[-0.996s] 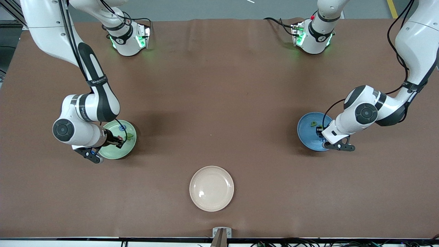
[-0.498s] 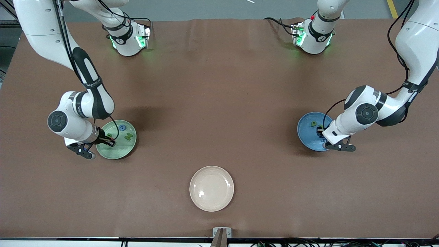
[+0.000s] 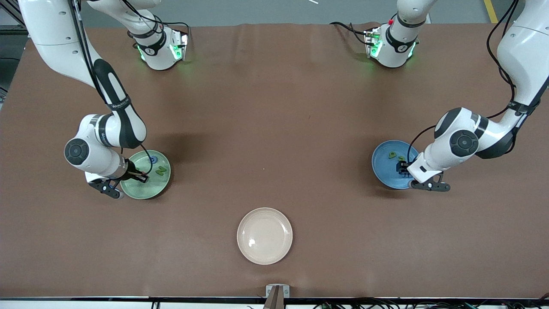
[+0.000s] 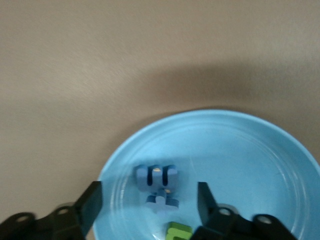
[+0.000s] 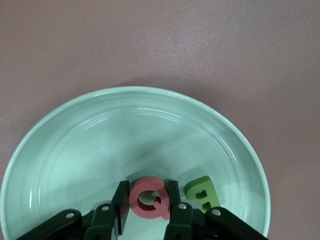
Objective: Sort upper and lower case letters into plates
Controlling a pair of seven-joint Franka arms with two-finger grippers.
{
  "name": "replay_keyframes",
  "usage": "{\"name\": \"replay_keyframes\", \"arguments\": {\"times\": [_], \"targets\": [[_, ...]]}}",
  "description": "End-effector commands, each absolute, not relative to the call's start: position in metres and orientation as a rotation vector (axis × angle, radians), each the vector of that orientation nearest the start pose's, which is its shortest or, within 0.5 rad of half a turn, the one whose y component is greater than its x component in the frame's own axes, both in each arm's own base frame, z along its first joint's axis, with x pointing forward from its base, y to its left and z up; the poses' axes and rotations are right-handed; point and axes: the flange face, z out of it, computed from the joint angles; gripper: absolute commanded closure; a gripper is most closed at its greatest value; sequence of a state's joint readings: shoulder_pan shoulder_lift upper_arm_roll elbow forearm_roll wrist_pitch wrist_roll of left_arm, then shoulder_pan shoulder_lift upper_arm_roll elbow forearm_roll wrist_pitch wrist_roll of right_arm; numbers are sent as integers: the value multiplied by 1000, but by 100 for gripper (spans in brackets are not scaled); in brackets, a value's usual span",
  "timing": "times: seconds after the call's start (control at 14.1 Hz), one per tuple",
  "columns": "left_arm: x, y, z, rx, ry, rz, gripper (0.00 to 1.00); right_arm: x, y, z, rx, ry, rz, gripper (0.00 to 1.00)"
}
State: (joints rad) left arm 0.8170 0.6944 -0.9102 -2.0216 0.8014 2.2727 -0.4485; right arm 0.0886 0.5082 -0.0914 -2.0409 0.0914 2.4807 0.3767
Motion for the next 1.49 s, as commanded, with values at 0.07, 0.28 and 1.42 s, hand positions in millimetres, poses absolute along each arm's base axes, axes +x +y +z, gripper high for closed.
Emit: {"name": "replay_keyframes", "arguments": {"times": [0.07,0.28,1.42], "targets": [[585,-31,242,-3044,169,30,1,589,4,186,-3068,670,84,97],[593,-29,255,-3040,138,37,1,590,6,185,-3068,670,84,96],[621,-48,344,-3208,65,276,1,600,9,184,-3068,675,74,72]]}}
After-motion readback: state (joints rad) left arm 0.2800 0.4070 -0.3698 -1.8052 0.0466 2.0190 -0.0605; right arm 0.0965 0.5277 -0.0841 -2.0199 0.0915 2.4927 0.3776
